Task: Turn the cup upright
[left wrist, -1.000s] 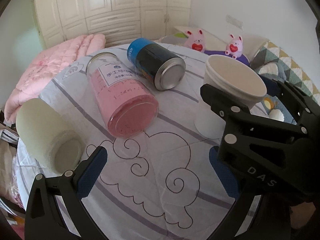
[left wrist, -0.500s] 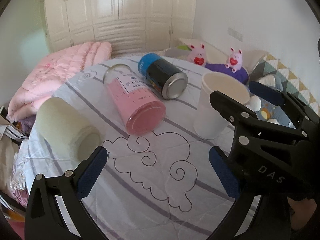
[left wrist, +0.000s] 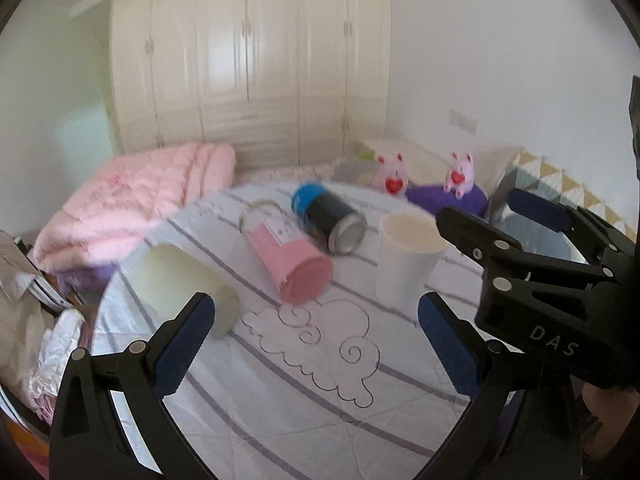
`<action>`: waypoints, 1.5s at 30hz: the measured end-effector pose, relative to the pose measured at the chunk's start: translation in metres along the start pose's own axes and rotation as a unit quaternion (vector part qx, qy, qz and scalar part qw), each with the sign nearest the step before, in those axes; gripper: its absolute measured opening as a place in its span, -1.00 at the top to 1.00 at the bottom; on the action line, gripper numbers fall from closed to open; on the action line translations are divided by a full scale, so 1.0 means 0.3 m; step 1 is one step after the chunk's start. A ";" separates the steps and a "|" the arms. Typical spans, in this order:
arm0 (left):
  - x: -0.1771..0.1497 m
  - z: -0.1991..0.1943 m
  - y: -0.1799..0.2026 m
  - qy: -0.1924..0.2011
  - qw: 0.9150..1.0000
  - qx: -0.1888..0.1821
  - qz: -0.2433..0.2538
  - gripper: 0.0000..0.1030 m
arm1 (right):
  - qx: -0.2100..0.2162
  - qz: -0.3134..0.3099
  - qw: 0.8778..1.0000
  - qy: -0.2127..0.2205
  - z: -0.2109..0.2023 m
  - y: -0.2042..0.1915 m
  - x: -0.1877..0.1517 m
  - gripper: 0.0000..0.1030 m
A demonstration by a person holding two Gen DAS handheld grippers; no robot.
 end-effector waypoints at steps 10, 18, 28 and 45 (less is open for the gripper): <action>0.014 -0.120 -0.047 0.039 0.999 0.018 -0.022 -0.99 | -0.082 0.001 0.995 0.055 -0.182 0.023 0.023 -0.64; -0.017 -0.162 -0.069 0.034 0.998 0.019 -0.042 -0.99 | -0.076 0.003 0.996 0.037 -0.207 0.009 -0.029 -0.65; -0.036 -0.221 -0.058 0.065 0.997 0.013 -0.043 -0.99 | -0.059 -0.002 0.998 0.023 -0.218 -0.027 -0.091 -0.65; 0.064 -0.204 -0.017 0.011 0.998 0.062 -0.027 -1.00 | -0.029 0.011 0.999 -0.014 -0.170 0.012 -0.031 -0.65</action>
Point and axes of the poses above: each gripper's, at about its wrist camera, not at the fingertips, and z roughly the way its jaws point, y to its right, x to its top, the point moved 5 cm from there along z, roughly the way its jaws point, and after that the axes turned 14 degrees about -z, right-handed, at the moved point
